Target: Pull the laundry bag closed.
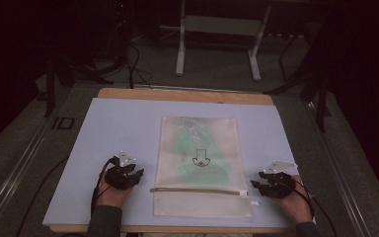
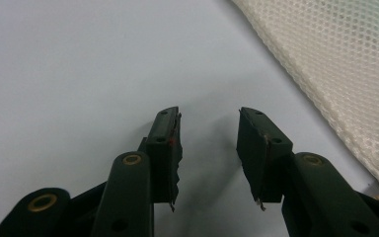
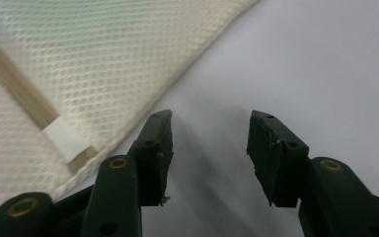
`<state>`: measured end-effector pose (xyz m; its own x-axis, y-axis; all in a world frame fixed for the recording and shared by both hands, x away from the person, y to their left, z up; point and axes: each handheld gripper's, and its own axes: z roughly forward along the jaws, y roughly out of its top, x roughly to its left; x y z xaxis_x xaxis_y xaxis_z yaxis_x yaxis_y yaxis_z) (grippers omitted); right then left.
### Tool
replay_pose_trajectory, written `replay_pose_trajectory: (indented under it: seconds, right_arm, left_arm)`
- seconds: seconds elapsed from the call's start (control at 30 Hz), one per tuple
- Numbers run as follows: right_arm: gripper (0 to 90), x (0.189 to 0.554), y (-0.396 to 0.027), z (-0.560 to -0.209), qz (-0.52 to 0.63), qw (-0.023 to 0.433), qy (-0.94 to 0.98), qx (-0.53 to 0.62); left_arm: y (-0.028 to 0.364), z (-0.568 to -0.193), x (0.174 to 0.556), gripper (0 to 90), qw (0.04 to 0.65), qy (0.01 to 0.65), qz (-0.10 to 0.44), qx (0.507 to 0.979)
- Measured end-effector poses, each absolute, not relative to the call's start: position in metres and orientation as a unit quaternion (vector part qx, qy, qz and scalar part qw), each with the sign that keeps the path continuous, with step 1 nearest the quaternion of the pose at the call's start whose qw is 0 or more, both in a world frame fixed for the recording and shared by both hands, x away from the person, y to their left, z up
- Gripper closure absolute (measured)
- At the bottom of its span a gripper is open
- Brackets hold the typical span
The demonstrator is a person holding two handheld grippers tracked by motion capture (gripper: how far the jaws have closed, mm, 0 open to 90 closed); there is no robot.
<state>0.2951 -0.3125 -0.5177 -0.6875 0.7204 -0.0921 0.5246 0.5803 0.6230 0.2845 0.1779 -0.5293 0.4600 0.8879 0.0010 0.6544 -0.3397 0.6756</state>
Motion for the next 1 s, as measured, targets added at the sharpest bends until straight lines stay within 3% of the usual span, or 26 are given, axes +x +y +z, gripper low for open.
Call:
replay_pose_trajectory:
  seconds: [0.33,1.0]
  right_arm:
    - [50.4,0.287,-0.306,-0.510,0.272,0.159,0.886,0.340]
    - [46.1,0.286,-0.278,-0.495,0.239,0.136,0.920,0.278]
  left_arm:
    - [0.183,-0.525,0.283,65.4,0.328,0.459,0.181,0.806]
    - [0.178,-0.528,0.281,64.3,0.328,0.448,0.167,0.815]
